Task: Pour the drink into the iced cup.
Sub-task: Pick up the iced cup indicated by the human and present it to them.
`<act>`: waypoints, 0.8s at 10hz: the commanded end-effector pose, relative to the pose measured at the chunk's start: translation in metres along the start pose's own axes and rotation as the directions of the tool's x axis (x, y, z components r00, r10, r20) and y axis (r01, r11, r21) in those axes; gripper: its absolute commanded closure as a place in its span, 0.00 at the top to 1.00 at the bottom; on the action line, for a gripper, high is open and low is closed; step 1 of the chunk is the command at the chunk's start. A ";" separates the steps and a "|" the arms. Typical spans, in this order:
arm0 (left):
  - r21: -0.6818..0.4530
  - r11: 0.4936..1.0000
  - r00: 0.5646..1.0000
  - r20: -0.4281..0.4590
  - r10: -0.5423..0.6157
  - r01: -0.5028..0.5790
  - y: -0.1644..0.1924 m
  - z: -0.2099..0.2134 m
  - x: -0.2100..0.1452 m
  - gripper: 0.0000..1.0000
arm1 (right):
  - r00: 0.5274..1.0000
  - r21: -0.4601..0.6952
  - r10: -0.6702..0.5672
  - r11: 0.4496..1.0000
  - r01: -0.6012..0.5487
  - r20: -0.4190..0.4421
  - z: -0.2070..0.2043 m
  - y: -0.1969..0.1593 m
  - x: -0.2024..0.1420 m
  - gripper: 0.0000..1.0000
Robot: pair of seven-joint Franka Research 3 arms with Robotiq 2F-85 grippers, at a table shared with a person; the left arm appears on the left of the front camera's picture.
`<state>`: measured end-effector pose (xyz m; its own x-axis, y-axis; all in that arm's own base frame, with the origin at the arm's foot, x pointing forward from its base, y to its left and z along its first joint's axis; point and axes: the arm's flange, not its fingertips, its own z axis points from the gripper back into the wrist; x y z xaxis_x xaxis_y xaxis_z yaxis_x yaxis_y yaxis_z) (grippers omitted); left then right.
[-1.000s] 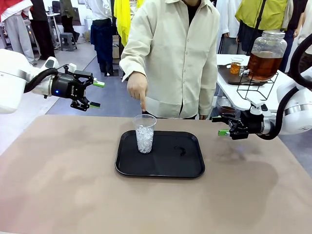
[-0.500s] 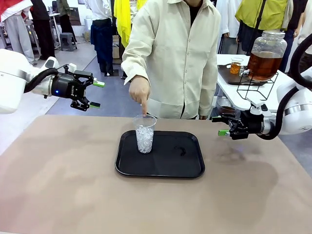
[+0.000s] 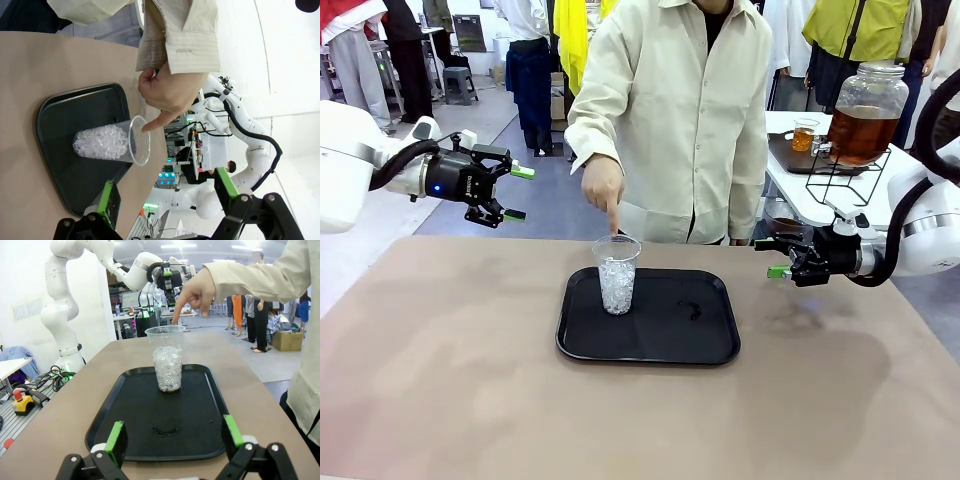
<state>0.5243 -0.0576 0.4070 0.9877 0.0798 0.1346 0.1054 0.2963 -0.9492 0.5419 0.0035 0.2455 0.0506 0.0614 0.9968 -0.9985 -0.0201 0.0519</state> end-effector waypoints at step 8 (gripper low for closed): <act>-0.116 0.776 0.775 -0.062 -0.629 0.620 0.003 -0.002 -0.017 1.00 | 1.000 0.002 -0.004 1.000 0.004 -0.003 -0.002 0.000 0.003 1.00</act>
<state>0.5147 -0.0666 0.4080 0.7337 -0.1522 0.6622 0.6777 0.2342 -0.6971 0.5419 0.0035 0.2455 0.0505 0.0614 0.9968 -0.9985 -0.0202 0.0518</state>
